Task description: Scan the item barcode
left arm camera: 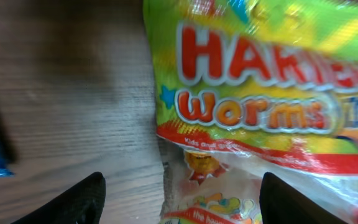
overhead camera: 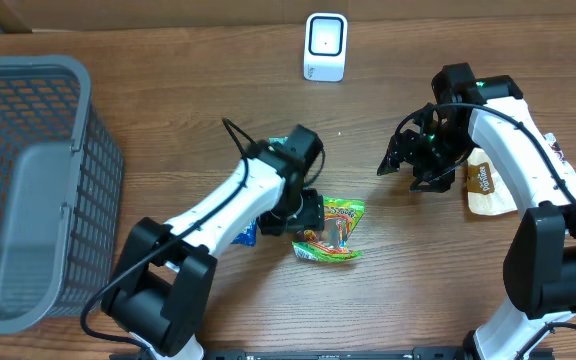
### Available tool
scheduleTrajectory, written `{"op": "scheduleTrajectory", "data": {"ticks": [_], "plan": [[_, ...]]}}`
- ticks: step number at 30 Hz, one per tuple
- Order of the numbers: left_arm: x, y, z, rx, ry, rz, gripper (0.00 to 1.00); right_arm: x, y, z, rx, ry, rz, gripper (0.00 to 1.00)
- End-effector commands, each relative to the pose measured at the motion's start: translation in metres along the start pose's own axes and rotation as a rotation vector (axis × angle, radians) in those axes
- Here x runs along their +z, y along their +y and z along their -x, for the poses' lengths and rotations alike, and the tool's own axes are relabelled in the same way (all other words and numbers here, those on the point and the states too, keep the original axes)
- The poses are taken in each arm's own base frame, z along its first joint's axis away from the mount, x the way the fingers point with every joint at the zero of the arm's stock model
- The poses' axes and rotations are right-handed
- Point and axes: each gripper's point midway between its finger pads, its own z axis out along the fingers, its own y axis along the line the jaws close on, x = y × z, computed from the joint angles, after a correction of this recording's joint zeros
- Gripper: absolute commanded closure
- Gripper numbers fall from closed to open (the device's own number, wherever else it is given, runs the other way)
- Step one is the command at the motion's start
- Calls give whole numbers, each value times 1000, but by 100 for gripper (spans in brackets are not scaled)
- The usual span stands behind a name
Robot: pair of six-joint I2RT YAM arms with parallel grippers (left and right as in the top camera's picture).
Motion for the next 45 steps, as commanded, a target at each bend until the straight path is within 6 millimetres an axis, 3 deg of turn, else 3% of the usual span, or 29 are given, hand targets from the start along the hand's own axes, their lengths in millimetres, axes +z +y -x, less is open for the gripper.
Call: {"op": "scheduleTrajectory", "data": {"ticks": [1, 5, 11, 14, 16, 17, 22, 26, 32, 34, 38, 40, 42, 45], "plan": [[17, -2, -1, -130, -24, -22, 28, -6, 2, 4, -16, -23, 1, 26], [21, 0, -4, -157, -16, -21, 30, -6, 2, 4, -16, -24, 2, 26], [29, -2, -5, -160, -35, -23, 47, -6, -1, 6, -16, -33, -16, 26], [35, -1, -4, -177, -35, -24, 74, -6, -2, 7, -17, -37, -26, 25], [36, -2, -2, -179, -39, -27, 84, -6, -2, 7, -17, -37, -26, 25], [36, -2, -2, -179, -39, -27, 96, -6, -2, 7, -17, -37, -26, 25], [33, -5, -4, -154, -16, -54, 96, -6, -3, 6, -15, -34, -27, 25], [14, -16, -1, -113, 50, -184, 96, -6, -3, 4, -11, -26, -29, 25], [-28, -25, 9, -98, 116, -330, 96, -5, -2, -7, -37, 19, -16, 25], [-41, -25, 18, -62, 77, -330, 96, -6, 8, -10, -111, 36, 41, 28], [-95, -15, 54, -39, -59, -305, 96, -14, 26, -17, -286, 26, 72, 32], [-119, -5, 69, -51, -110, -309, 89, -20, 41, -25, -414, -9, 68, 32], [-146, 12, 89, -63, -182, -314, 73, -24, 58, -38, -560, -47, 33, 32], [-169, 42, 109, -104, -265, -280, 50, -16, 83, -67, -768, -57, -48, 32]]}}
